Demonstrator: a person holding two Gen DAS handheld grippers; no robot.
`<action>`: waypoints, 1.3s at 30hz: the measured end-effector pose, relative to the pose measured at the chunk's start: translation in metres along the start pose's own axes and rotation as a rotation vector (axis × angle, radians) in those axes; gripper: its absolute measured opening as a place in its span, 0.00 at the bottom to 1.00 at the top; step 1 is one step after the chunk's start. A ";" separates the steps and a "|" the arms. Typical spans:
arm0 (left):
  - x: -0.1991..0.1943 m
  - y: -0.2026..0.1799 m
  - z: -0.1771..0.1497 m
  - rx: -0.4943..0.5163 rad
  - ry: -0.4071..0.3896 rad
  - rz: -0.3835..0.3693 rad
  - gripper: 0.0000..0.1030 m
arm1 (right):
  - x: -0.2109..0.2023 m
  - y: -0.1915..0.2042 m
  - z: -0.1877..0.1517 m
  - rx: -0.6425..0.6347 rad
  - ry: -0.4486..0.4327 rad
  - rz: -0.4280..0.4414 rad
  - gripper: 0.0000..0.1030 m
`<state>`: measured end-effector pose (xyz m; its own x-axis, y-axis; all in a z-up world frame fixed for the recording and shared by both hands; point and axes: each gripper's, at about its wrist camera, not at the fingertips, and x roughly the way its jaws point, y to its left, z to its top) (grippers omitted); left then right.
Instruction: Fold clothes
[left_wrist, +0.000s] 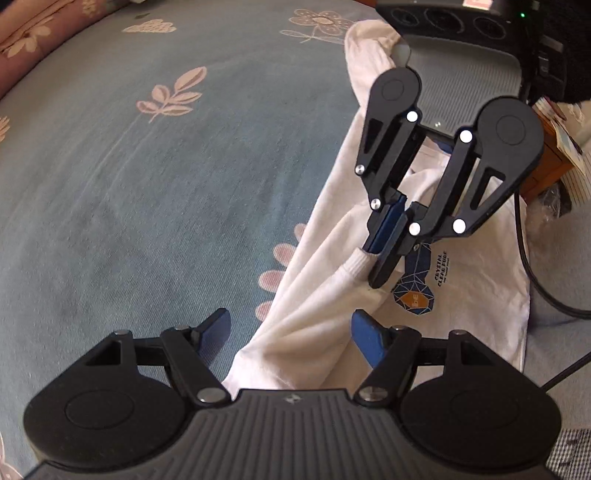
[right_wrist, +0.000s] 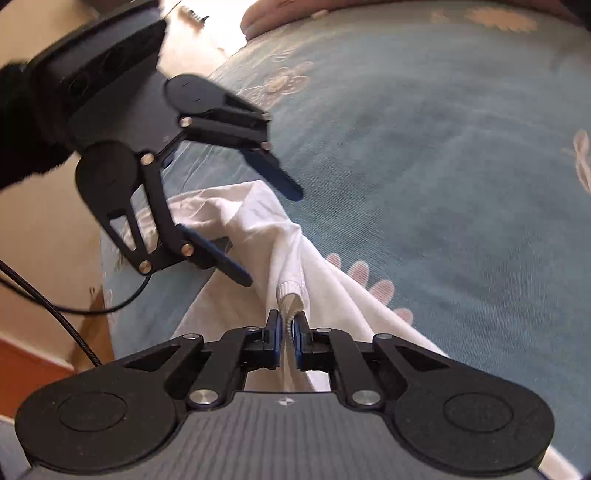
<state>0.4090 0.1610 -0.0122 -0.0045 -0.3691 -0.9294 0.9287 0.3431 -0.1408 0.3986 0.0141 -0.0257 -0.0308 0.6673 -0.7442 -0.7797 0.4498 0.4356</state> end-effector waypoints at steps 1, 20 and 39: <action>0.004 -0.007 0.004 0.073 0.021 -0.018 0.69 | 0.000 0.011 0.002 -0.085 0.010 -0.015 0.10; 0.041 -0.064 0.009 0.355 0.152 -0.063 0.16 | -0.064 -0.023 -0.062 -0.136 0.193 -0.145 0.40; 0.047 -0.064 0.011 0.181 0.124 0.001 0.12 | -0.075 0.019 -0.119 -1.035 0.497 -0.120 0.50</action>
<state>0.3540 0.1121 -0.0432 -0.0385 -0.2556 -0.9660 0.9800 0.1791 -0.0864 0.3112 -0.0979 -0.0224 0.0146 0.2425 -0.9700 -0.9267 -0.3611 -0.1043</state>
